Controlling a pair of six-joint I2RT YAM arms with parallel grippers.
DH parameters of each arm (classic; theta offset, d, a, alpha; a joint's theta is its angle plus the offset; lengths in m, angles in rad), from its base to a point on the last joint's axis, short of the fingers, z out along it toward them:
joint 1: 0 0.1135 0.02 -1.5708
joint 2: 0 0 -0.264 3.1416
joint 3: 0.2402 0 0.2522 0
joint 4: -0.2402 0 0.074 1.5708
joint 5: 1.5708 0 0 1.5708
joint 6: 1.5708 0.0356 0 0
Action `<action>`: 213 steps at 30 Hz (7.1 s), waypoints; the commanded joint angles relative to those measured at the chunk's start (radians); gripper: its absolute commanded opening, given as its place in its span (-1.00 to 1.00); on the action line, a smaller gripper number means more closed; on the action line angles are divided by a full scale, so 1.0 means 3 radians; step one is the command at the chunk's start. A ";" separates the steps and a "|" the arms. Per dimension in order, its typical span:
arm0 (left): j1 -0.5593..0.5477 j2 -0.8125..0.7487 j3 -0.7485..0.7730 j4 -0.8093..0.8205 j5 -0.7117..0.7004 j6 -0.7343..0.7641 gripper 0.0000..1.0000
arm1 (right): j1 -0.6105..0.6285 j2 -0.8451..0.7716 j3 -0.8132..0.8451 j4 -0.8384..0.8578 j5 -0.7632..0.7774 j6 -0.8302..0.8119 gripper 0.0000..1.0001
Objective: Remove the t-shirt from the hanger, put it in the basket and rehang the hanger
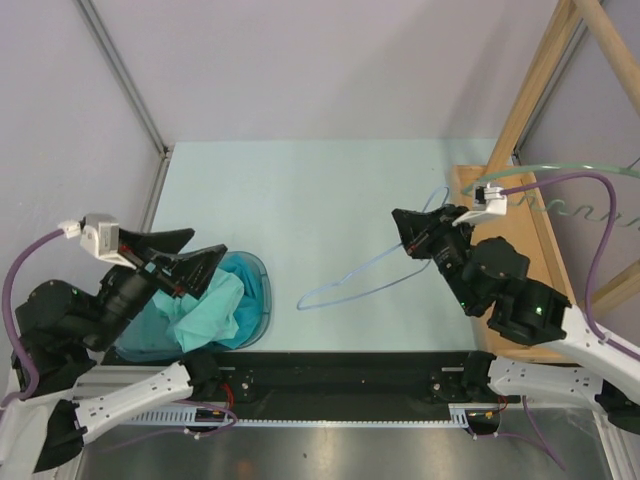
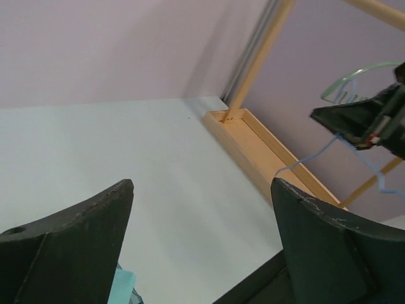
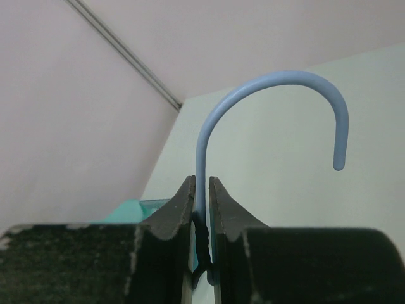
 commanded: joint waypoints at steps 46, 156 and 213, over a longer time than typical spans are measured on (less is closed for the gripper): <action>0.0015 0.1303 -0.0456 0.0092 0.2175 0.0328 -1.00 | 0.0050 0.0924 0.0543 -0.0565 -0.0146 -0.0189 -1.00; 0.0015 -0.0241 -0.0798 0.0200 0.0599 -0.0382 0.71 | -0.1075 0.1906 0.2333 0.1102 0.1132 0.1452 -1.00; 0.0015 -0.0164 -0.0855 0.0215 0.0717 -0.0459 0.72 | -0.1823 0.0965 0.1561 -0.0785 0.1050 0.2916 0.20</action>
